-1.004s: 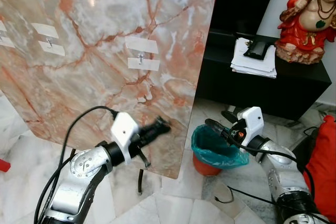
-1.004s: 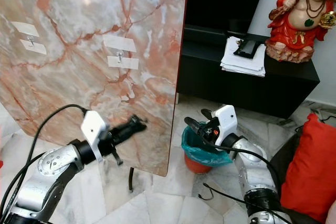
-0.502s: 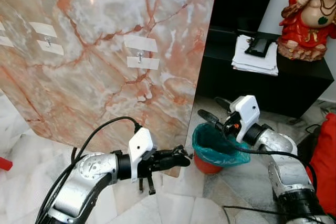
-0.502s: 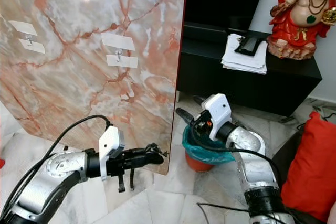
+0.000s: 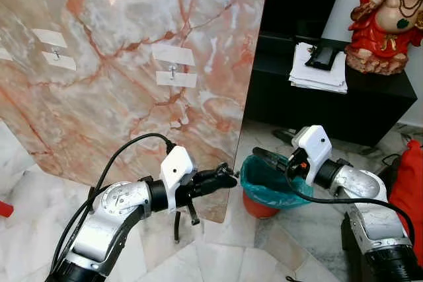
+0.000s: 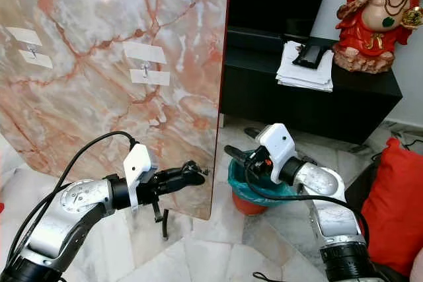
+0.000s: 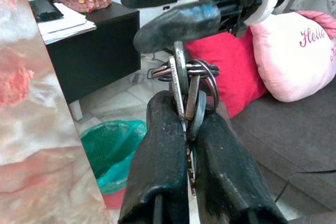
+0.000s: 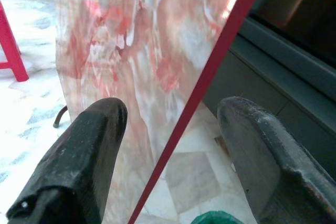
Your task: Hang keys on a hook
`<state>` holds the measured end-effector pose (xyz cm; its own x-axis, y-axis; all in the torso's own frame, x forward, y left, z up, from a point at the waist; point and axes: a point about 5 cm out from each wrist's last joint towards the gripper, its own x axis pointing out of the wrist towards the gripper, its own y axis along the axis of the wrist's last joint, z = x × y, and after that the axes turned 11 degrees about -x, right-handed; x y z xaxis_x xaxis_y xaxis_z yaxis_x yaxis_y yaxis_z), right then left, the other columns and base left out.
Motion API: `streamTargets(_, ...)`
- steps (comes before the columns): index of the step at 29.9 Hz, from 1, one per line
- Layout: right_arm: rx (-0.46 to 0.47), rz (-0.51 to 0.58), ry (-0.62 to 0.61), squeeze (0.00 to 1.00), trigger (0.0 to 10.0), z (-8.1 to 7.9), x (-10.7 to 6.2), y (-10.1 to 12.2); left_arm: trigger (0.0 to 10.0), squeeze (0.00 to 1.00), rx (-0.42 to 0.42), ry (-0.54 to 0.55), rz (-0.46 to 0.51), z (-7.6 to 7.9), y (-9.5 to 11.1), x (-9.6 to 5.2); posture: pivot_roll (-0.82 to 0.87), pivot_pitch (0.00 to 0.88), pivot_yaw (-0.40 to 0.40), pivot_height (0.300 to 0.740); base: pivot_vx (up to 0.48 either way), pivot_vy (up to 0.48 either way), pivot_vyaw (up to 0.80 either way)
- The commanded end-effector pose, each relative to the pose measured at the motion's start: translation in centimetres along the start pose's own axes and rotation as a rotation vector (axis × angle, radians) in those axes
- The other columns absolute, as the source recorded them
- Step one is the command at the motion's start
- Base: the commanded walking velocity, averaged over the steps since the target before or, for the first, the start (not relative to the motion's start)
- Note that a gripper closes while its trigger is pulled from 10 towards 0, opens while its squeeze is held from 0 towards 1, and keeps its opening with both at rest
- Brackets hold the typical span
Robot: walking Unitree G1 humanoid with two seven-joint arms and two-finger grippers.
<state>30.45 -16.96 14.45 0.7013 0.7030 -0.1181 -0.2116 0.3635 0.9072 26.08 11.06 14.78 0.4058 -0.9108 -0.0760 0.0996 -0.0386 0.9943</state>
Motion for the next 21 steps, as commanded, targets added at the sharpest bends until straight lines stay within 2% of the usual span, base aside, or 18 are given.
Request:
streamTargets(1,-0.013,0.007,0.021,0.00,10.0,-0.1,-0.2,0.4,10.0,0.00,0.010,0.002,-0.003,0.0,0.1,0.1,-0.02,0.069,-0.022,0.740,0.000,0.000,0.00)
streamTargets(12,-0.043,0.013,0.108,0.00,9.8,-1.3,-0.5,0.9,10.0,0.00,0.013,0.026,0.006,-0.2,0.1,0.4,-0.02,0.070,-0.020,0.740,0.000,0.000,0.00)
streamTargets(16,-0.043,0.046,0.189,0.00,10.0,-2.3,-0.8,1.8,10.0,0.00,0.000,0.033,0.006,-0.3,0.1,0.5,-0.02,0.071,-0.015,0.740,0.000,0.000,0.00)
streamTargets(21,-0.054,0.075,0.222,0.00,10.0,-2.7,-0.9,2.6,10.0,0.00,-0.007,0.026,0.001,-0.2,0.0,0.9,-0.02,0.072,-0.012,0.740,0.000,0.000,0.00)
